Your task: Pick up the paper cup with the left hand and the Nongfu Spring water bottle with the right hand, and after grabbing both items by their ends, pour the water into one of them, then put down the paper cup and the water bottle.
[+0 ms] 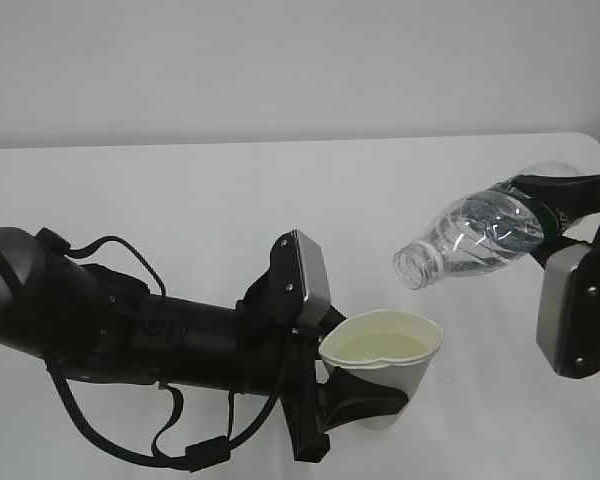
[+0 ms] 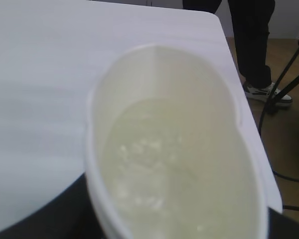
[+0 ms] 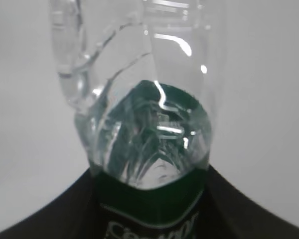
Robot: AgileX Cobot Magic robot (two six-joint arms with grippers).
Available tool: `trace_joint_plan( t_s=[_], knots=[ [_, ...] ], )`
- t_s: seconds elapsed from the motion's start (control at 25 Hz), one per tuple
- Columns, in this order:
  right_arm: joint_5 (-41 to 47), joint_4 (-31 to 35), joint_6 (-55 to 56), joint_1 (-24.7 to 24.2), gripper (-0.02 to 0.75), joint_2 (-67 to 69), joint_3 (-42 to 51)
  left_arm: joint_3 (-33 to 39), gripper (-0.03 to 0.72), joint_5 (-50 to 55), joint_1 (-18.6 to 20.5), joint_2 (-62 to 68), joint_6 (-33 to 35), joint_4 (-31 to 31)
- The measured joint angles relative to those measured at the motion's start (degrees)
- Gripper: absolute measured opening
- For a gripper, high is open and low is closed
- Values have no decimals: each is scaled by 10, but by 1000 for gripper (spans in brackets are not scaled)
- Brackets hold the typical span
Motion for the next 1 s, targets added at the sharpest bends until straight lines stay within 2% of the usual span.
trace_joint_plan(
  t_s=[0.28,1.0],
  knots=[
    [-9,-6,50,0,352,0,0,0,382,0,0,0,5,-8],
    [-34,-10,275,0,352,0,0,0,382,1,0,0,6,-35]
  ],
)
